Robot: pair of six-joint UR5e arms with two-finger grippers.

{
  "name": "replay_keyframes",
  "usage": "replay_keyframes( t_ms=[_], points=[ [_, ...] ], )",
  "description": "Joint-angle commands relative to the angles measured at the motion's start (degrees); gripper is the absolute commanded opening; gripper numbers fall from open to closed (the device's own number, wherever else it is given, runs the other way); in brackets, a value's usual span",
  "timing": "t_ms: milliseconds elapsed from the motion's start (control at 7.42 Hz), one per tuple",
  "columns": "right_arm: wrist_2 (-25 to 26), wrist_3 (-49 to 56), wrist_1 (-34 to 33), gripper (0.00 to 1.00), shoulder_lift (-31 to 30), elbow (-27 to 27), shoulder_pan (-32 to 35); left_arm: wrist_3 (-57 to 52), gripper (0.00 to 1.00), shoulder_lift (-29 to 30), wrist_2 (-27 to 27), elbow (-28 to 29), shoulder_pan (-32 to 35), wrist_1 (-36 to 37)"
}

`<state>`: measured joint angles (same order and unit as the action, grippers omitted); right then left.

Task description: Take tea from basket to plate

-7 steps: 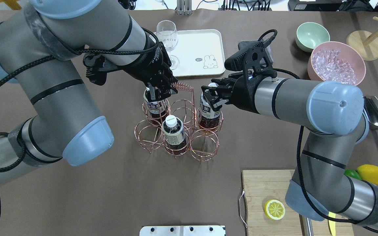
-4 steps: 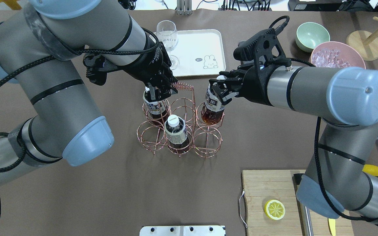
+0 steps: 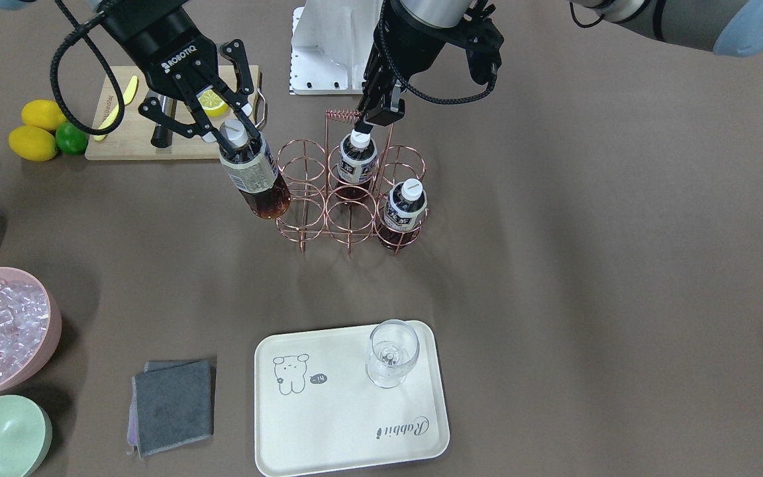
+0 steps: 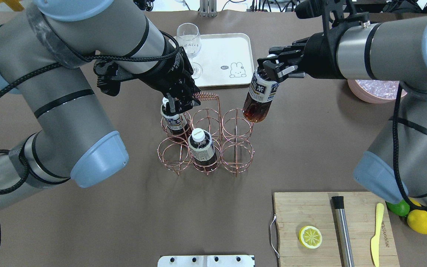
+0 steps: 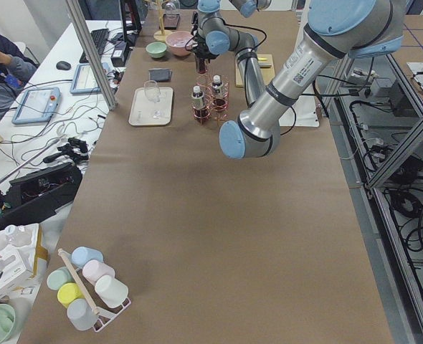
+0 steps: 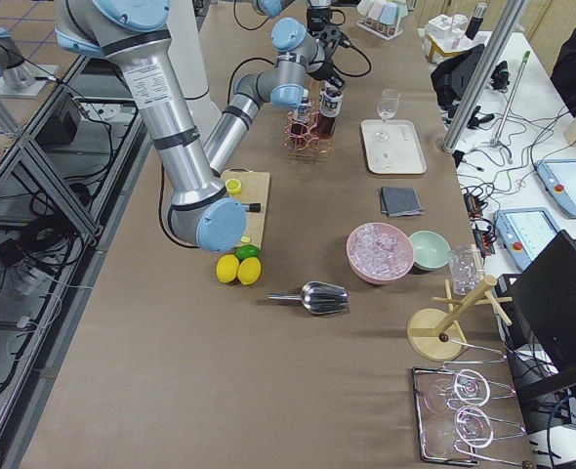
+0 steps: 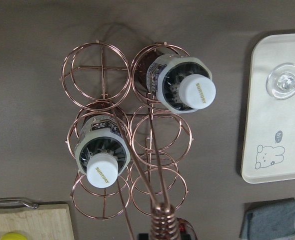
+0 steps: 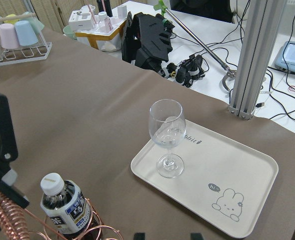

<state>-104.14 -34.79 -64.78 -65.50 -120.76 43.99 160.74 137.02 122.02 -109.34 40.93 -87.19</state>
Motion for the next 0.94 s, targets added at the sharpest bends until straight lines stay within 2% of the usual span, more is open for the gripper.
replay_keyframes(
  t_ms=[0,270,404,539,809],
  points=[
    [-6.76,0.08,0.09,0.00,-0.23,0.26,7.23,-0.86,0.00,0.00,-0.64,0.00,0.03,0.09],
    [-5.65,-0.19,2.88,0.00,-0.68,4.62,9.80,-0.87,0.00,0.00,-0.55,0.09,0.21,0.09],
    [-2.68,-0.62,9.77,0.00,-0.33,9.70,9.80,-0.87,0.00,0.00,-0.64,0.09,0.56,0.09],
    [-0.65,-1.76,14.28,0.00,1.76,14.36,9.80,-0.87,0.00,0.09,-0.64,0.09,0.99,0.17],
    [3.14,-2.38,15.12,0.00,8.51,21.75,9.72,-1.22,0.00,0.26,-0.03,0.09,3.79,0.53]
  ],
)
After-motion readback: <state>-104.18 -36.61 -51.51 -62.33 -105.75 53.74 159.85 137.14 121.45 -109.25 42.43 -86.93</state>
